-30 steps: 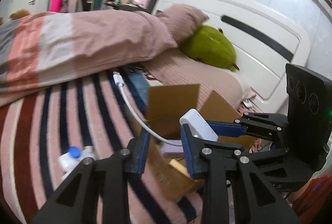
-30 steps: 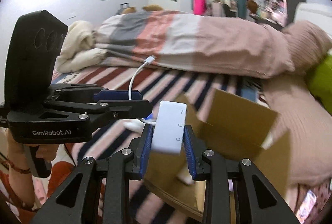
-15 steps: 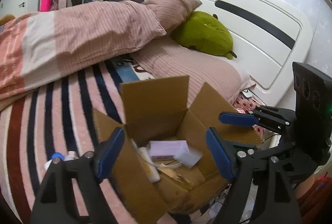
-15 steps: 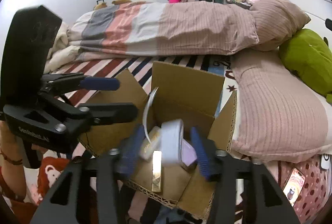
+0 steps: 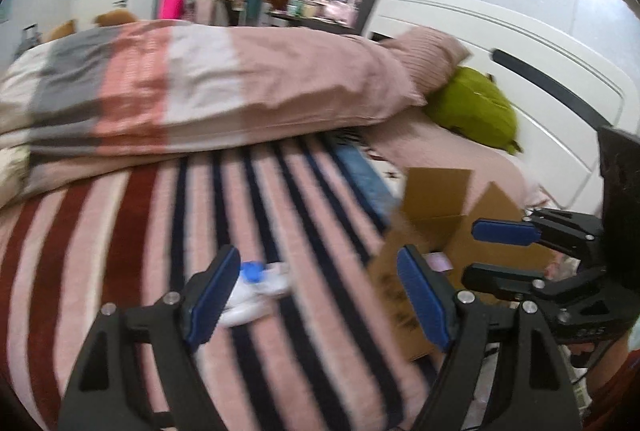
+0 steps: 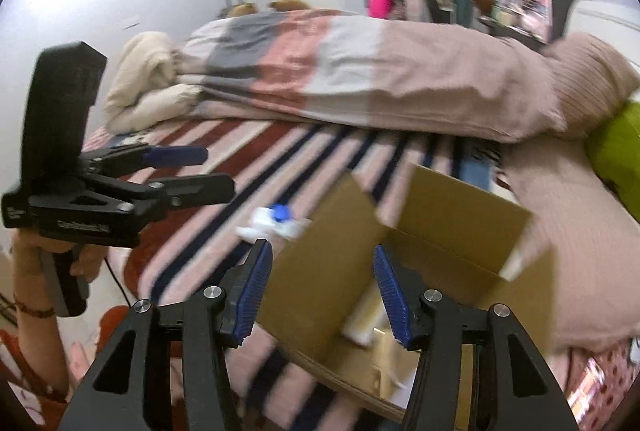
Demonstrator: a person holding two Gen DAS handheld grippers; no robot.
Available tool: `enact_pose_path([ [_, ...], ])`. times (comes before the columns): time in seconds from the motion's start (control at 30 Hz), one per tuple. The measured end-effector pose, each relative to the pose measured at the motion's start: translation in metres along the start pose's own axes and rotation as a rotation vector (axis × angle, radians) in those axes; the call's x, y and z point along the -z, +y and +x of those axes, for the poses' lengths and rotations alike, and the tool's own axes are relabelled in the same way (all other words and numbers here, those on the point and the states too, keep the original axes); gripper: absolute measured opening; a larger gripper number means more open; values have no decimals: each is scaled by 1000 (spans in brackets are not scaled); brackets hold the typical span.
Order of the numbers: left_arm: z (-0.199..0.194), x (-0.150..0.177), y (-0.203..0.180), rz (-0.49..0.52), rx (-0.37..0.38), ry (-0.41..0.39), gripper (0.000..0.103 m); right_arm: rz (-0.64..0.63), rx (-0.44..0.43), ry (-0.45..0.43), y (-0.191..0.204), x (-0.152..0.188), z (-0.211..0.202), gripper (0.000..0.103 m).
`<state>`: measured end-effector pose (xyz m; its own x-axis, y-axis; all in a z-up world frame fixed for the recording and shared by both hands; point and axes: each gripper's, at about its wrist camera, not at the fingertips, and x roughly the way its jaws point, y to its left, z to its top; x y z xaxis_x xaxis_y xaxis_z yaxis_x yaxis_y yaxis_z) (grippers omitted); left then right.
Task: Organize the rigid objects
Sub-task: 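Grasp the small white bottle with the right tool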
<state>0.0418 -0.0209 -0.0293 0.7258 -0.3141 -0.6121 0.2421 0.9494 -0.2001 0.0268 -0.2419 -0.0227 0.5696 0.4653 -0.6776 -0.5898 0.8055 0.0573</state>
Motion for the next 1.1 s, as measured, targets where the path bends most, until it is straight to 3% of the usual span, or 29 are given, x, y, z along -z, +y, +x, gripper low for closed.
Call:
enact_pose_path([
  [0.2, -24, 26, 71, -90, -118, -10, 78, -88, -125, 33, 71, -21, 46, 49],
  [0.37, -25, 51, 113, -149, -159, 11, 78, -87, -188, 137, 108, -13, 109, 52],
  [0.47, -21, 63, 127, -169, -164, 33, 78, -36, -138, 198, 110, 3, 151, 67],
  [0.57, -15, 71, 140, -192, -168, 51, 78, 2, -23, 241, 105, 16, 189, 70],
  [0.63, -16, 75, 144, -198, -164, 54, 78, 34, 31, 259, 98, 21, 208, 70],
  [0.9, -17, 81, 149, -204, -166, 65, 78, 108, 79, 272, 87, 28, 245, 70],
  [0.93, -17, 81, 149, -206, -165, 64, 78, 100, 91, 269, 87, 28, 246, 68],
  [0.97, -18, 81, 150, -208, -164, 63, 78, 96, 100, 264, 88, 28, 246, 59],
  [1.1, -20, 80, 144, -199, -155, 64, 78, 79, 105, 247, 90, 27, 244, 57],
])
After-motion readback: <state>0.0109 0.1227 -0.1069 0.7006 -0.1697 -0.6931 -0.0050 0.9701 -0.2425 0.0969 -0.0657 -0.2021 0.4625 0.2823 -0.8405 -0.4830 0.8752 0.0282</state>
